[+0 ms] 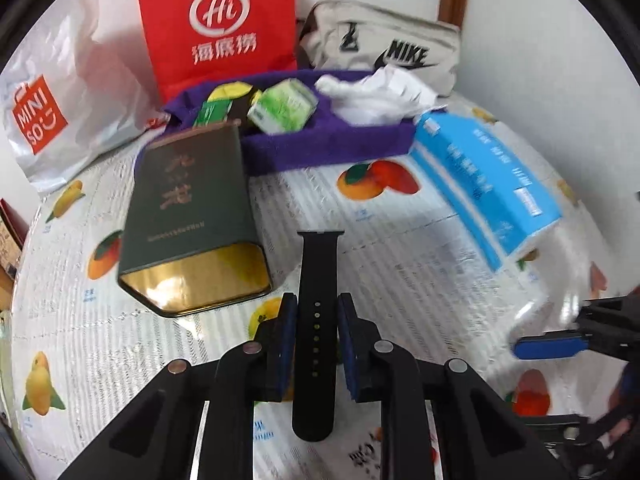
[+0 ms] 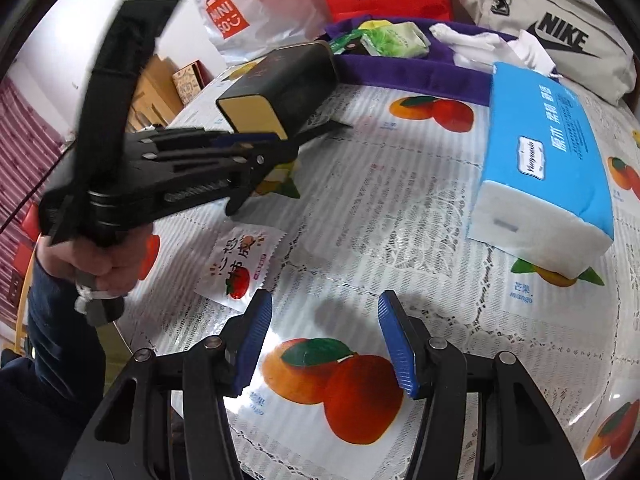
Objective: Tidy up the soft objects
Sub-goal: 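Grasp the white tomato-print snack packet with the right tool while the left tool holds the strap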
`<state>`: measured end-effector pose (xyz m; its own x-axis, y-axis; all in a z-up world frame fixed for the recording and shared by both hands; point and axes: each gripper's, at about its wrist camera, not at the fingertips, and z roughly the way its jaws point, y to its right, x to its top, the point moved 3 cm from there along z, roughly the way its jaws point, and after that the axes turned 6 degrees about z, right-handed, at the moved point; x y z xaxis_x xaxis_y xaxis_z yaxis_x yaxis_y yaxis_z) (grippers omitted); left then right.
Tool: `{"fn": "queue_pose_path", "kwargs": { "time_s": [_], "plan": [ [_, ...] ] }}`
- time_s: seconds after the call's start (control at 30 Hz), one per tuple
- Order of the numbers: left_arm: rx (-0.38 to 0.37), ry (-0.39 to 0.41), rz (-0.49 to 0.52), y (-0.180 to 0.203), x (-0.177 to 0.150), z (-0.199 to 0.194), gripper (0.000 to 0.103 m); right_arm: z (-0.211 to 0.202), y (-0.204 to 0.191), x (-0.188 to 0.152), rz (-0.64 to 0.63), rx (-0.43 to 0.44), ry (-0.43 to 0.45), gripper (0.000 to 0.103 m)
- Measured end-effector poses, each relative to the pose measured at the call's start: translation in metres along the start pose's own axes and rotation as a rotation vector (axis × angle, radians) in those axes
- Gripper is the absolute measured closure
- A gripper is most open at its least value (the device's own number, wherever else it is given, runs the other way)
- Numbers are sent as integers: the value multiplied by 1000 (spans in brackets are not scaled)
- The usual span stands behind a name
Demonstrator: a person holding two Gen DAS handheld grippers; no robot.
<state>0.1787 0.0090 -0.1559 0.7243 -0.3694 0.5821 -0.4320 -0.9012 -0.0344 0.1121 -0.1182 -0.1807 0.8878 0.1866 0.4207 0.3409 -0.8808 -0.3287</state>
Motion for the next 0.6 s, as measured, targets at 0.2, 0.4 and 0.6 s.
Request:
{"fn": "queue_pose_path", "kwargs": {
  "time_s": [0.2, 0.4, 0.6],
  "plan": [
    [7, 67, -7, -1, 6, -35, 83, 2, -12, -5, -36, 25, -3, 48],
    [49, 106, -44, -18, 9, -62, 83, 16, -29, 2, -81, 43, -3, 48],
    [84, 125, -77, -38, 9, -78, 83, 30, -49, 4, -68, 34, -10, 34]
  ]
}}
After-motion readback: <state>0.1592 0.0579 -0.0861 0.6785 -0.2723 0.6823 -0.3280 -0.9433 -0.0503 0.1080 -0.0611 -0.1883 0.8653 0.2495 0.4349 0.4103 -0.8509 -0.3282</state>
